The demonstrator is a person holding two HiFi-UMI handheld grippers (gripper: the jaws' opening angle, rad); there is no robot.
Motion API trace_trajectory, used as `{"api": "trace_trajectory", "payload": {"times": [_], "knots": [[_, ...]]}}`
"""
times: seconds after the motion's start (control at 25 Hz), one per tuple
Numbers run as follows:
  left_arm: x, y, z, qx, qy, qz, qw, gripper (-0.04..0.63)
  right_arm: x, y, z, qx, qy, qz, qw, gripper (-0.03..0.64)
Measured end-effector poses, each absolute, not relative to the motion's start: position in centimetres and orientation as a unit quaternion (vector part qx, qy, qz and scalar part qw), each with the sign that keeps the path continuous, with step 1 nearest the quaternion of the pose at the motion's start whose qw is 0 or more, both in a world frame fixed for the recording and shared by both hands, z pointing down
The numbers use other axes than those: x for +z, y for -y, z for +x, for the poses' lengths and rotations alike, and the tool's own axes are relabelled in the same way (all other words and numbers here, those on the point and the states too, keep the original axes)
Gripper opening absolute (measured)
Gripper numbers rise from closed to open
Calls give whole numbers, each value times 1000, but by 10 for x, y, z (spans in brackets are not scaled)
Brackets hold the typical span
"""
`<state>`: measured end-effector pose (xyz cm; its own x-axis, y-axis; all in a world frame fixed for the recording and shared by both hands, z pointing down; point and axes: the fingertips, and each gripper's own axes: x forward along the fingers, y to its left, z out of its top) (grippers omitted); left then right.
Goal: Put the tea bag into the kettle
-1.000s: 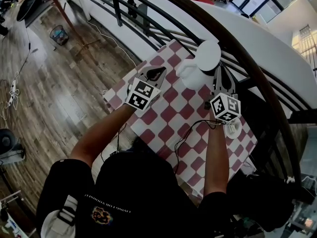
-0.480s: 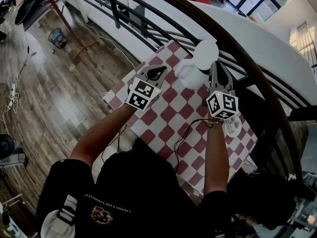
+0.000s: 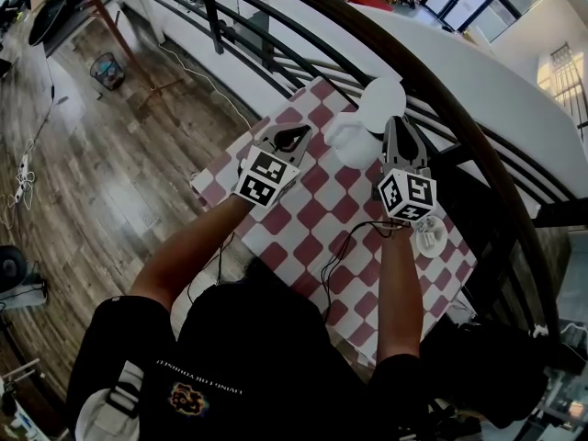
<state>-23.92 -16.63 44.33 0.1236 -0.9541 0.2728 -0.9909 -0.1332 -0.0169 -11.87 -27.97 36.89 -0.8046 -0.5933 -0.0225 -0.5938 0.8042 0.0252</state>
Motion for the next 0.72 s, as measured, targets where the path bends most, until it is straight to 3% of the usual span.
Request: {"api": "trace_trajectory", "payload": {"times": [0.72], "knots": [[452, 171, -227, 110, 649, 747, 93, -2, 405, 307, -83, -26, -931, -365, -10, 17]]}}
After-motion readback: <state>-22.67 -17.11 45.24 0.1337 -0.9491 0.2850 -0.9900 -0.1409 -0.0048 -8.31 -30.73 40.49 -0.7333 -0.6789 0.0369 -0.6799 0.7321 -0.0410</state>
